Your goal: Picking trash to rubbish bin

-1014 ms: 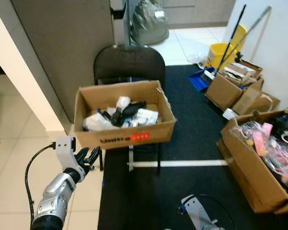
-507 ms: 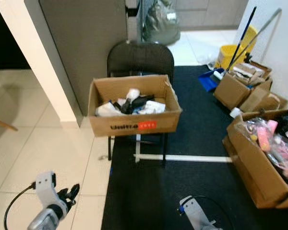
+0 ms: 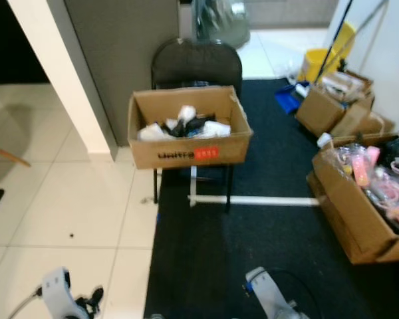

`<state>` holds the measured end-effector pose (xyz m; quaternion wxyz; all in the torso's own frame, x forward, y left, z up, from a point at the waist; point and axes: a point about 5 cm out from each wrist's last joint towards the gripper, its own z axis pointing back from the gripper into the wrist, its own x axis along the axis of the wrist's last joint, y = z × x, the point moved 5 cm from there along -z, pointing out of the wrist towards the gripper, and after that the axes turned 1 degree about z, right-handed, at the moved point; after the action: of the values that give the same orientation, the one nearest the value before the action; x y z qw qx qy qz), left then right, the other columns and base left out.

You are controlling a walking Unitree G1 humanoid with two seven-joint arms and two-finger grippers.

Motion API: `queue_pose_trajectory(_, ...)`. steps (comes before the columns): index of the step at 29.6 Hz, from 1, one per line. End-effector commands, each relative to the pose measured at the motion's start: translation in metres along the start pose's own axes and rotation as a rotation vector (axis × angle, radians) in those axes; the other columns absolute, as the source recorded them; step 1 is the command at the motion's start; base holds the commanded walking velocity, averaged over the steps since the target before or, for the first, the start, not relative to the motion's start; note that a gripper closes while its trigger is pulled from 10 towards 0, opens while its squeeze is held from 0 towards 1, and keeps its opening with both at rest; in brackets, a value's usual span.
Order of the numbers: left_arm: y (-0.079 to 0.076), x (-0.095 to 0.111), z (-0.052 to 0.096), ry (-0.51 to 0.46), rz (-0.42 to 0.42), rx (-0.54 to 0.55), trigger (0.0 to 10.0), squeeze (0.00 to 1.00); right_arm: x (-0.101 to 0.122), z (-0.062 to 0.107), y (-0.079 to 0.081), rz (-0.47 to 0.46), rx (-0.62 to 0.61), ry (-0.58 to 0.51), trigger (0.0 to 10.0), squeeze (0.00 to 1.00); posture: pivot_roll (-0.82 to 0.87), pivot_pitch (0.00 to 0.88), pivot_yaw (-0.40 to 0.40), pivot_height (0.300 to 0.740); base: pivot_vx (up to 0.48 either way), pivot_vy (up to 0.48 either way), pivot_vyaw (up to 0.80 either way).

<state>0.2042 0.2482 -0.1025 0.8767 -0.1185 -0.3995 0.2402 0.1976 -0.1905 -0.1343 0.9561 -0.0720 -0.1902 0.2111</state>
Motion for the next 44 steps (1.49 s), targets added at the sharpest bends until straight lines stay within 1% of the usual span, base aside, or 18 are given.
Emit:
queue_pose_trajectory(1, 0.006, -0.009, 0.003, 0.021, 0.023, 0.028, 10.0, 0.0, -0.009, 0.0, 0.009, -0.014, 0.027, 0.026, 10.0, 0.0, 0.08, 0.089, 0.028, 0.74, -0.292, 0.0, 0.0)
queue_pose_trajectory(2, 0.006, -0.015, 0.004, 0.036, 0.031, 0.036, 10.0, 0.0, -0.01, 0.0, 0.009, -0.015, 0.026, 0.026, 10.0, 0.0, 0.08, 0.088, 0.028, 0.74, -0.296, 0.0, 0.0)
queue_pose_trajectory(6, 0.009, -0.023, 0.006, 0.058, 0.044, 0.053, 10.0, 0.0, -0.01, 0.0, 0.009, -0.015, 0.025, 0.026, 10.0, 0.0, 0.08, 0.088, 0.028, 0.74, -0.294, 0.0, 0.0)
queue_pose_trajectory(9, 0.01, -0.035, 0.01, 0.092, 0.065, 0.073, 10.0, 0.0, -0.01, 0.0, 0.009, -0.018, 0.025, 0.025, 10.0, 0.0, 0.08, 0.088, 0.027, 0.74, -0.292, 0.0, 0.0)
queue_pose_trajectory(16, 0.011, -0.048, 0.013, 0.125, 0.071, 0.082, 10.0, 0.0, -0.01, 0.0, 0.009, -0.019, 0.026, 0.026, 10.0, 0.0, 0.08, 0.09, 0.027, 0.74, -0.291, 0.0, 0.0)
queue_pose_trajectory(24, 0.009, -0.066, 0.018, 0.183, 0.066, 0.092, 10.0, 0.0, -0.011, 0.0, 0.009, -0.02, 0.026, 0.027, 10.0, 0.0, 0.08, 0.09, 0.027, 0.74, -0.293, 0.0, 0.0)
queue_pose_trajectory(25, 0.009, -0.072, 0.019, 0.201, 0.059, 0.093, 10.0, 0.0, -0.011, 0.0, 0.009, -0.02, 0.026, 0.027, 10.0, 0.0, 0.08, 0.09, 0.027, 0.74, -0.296, 0.0, 0.0)
queue_pose_trajectory(30, 0.008, -0.077, 0.021, 0.218, 0.059, 0.096, 10.0, 0.0, -0.01, 0.0, 0.009, -0.019, 0.026, 0.026, 10.0, 0.0, 0.08, 0.09, 0.027, 0.74, -0.294, 0.0, 0.0)
queue_pose_trajectory(31, 0.008, -0.082, 0.023, 0.232, 0.058, 0.096, 10.0, 0.0, -0.011, 0.0, 0.009, -0.018, 0.026, 0.026, 10.0, 0.0, 0.07, 0.082, 0.027, 0.74, -0.292, 0.0, 0.0)
queue_pose_trajectory(39, 0.008, -0.096, 0.028, 0.277, 0.067, 0.109, 10.0, 0.0, -0.01, 0.0, 0.009, -0.014, 0.026, 0.024, 10.0, 0.0, 0.07, 0.074, 0.025, 0.74, -0.296, 0.0, 0.0)
queue_pose_trajectory(44, 0.008, -0.101, 0.03, 0.295, 0.069, 0.114, 10.0, 0.0, -0.01, 0.0, 0.009, -0.013, 0.025, 0.024, 10.0, 0.0, 0.07, 0.074, 0.025, 0.74, -0.293, 0.0, 0.0)
